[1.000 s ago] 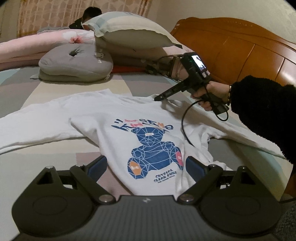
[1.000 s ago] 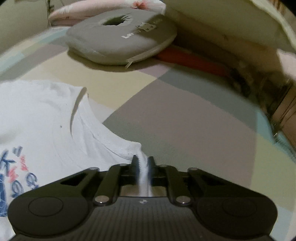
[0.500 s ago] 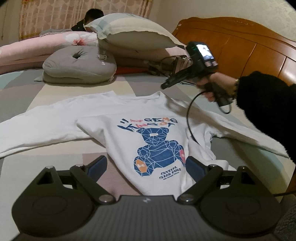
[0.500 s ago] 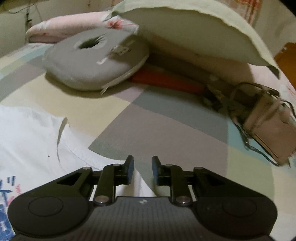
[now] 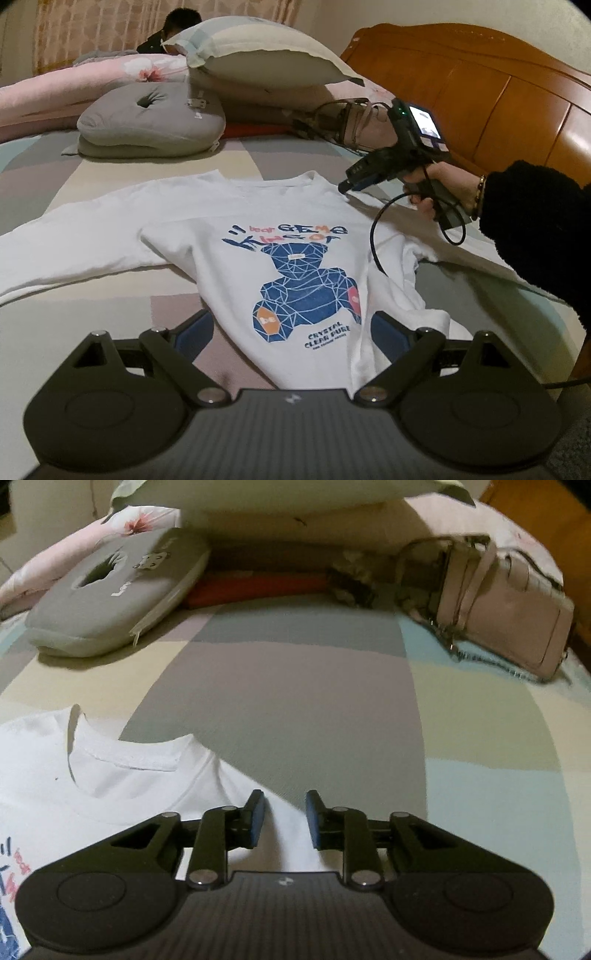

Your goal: Fold clothes

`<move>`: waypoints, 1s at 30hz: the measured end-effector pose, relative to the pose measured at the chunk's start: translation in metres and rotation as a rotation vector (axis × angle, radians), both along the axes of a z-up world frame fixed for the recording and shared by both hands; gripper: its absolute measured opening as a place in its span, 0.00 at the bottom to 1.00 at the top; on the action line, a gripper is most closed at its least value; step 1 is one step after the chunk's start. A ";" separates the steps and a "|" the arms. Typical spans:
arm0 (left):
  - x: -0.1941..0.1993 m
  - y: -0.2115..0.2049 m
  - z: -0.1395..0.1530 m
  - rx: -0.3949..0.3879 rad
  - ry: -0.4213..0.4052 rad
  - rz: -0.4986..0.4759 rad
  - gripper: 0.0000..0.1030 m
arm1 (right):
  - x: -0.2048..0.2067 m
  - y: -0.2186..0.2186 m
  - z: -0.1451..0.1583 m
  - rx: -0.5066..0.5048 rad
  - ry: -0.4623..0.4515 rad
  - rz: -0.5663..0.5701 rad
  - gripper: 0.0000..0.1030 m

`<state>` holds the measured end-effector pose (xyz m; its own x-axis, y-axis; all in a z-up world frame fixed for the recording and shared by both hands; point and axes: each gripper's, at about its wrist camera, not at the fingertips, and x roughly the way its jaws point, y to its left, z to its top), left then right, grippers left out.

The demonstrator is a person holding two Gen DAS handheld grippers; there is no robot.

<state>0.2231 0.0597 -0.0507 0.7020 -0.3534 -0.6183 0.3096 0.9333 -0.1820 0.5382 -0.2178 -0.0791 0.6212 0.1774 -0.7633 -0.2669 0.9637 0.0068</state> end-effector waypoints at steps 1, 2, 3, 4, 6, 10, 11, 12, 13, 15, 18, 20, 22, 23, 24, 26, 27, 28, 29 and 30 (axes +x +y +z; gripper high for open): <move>0.000 0.000 0.000 0.000 -0.002 -0.001 0.89 | -0.004 -0.002 0.002 -0.005 -0.002 0.000 0.32; -0.001 0.000 0.001 -0.002 -0.003 -0.001 0.89 | -0.008 -0.005 0.005 -0.005 -0.003 0.000 0.32; -0.001 0.000 0.001 -0.003 -0.004 -0.001 0.89 | -0.013 -0.010 0.006 0.005 0.012 -0.006 0.33; -0.001 0.000 0.000 -0.003 -0.006 -0.002 0.89 | -0.018 -0.015 0.007 0.021 0.035 -0.016 0.34; 0.000 0.000 0.000 -0.004 -0.005 -0.005 0.89 | -0.025 -0.024 0.006 0.049 0.084 -0.027 0.40; 0.001 -0.005 0.000 0.005 0.004 -0.002 0.89 | -0.020 -0.015 -0.012 -0.025 0.010 -0.060 0.60; 0.001 -0.006 0.001 0.011 0.005 0.002 0.89 | -0.016 -0.013 -0.015 -0.036 -0.012 -0.087 0.65; -0.001 -0.008 0.003 0.020 0.002 0.004 0.89 | -0.010 -0.015 -0.015 -0.017 -0.017 -0.118 0.67; -0.003 -0.008 0.005 0.034 -0.003 0.006 0.89 | -0.008 -0.019 -0.012 0.010 -0.016 -0.135 0.66; -0.009 -0.010 0.010 0.062 -0.015 0.009 0.89 | -0.016 -0.029 -0.003 0.045 -0.016 -0.147 0.66; -0.017 -0.013 0.017 0.093 -0.031 0.013 0.89 | -0.051 -0.049 0.019 0.046 -0.023 -0.125 0.67; -0.023 -0.018 0.021 0.125 -0.047 0.017 0.89 | -0.087 -0.067 0.031 0.048 -0.037 -0.114 0.71; -0.029 -0.025 0.025 0.130 -0.051 0.001 0.89 | -0.130 -0.091 0.039 0.075 -0.039 -0.120 0.81; -0.032 -0.028 0.027 0.130 -0.052 -0.010 0.89 | -0.152 -0.102 0.041 0.085 -0.040 -0.129 0.82; -0.035 -0.032 0.028 0.131 -0.054 -0.022 0.89 | -0.174 -0.114 0.041 0.093 -0.042 -0.139 0.83; -0.042 -0.043 0.031 0.137 -0.061 -0.050 0.89 | -0.217 -0.137 0.039 0.101 -0.043 -0.167 0.83; -0.045 -0.048 0.033 0.141 -0.069 -0.061 0.89 | -0.233 -0.149 0.036 0.100 -0.044 -0.194 0.83; -0.049 -0.053 0.034 0.143 -0.074 -0.071 0.89 | -0.248 -0.160 0.032 0.101 -0.045 -0.222 0.83; -0.051 -0.058 0.035 0.143 -0.073 -0.078 0.89 | -0.263 -0.172 0.028 0.110 -0.044 -0.261 0.83; -0.054 -0.062 0.035 0.145 -0.069 -0.085 0.89 | -0.278 -0.186 0.024 0.138 -0.043 -0.300 0.83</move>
